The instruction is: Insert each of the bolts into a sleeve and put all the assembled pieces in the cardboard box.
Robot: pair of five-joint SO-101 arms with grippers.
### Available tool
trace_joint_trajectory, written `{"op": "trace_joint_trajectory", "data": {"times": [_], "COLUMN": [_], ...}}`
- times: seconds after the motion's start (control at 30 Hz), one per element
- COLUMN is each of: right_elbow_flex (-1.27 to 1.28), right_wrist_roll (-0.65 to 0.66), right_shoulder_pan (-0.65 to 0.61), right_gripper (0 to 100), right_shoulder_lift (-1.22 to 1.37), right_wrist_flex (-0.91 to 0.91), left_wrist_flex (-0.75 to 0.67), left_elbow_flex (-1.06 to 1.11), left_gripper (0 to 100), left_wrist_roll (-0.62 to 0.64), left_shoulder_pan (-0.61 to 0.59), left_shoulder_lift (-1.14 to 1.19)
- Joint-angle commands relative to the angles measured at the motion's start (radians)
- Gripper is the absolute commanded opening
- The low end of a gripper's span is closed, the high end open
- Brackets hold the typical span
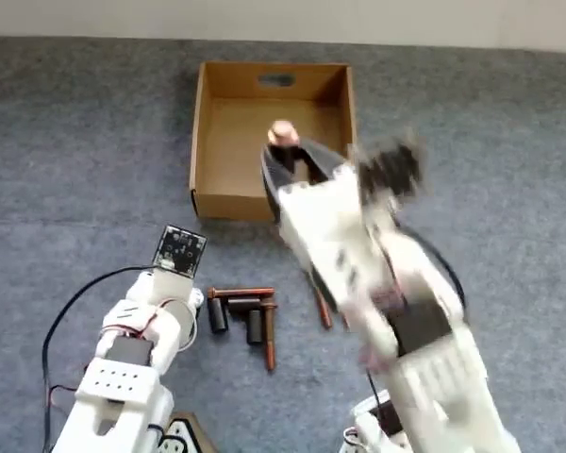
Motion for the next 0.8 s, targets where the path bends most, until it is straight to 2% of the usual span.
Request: {"op": "trace_joint_trajectory", "data": {"times": [0.0, 0.27, 0.77], "right_elbow_flex": [-0.228, -0.417, -0.674], "right_wrist_roll": [-0.008, -0.005, -0.009], "right_shoulder_pan": [0.088, 0.133, 0.145], "right_gripper": [0.9, 0.9, 0.7], "right_shoulder_lift": [0.315, 0.751, 1.138], "right_wrist_flex": [0.002, 0.004, 0.005], "left_wrist_flex": [-0.025, -0.025, -0.025], "left_elbow_flex": [0.018, 0.018, 0.018], "left_gripper": [1, 1, 1], "left_wrist_roll": [-0.008, -0.008, -0.008], "left_shoulder_pan": [-0.015, -0.018, -0.018], "left_shoulder_lift": [-0.008, -0.008, -0.008]}}
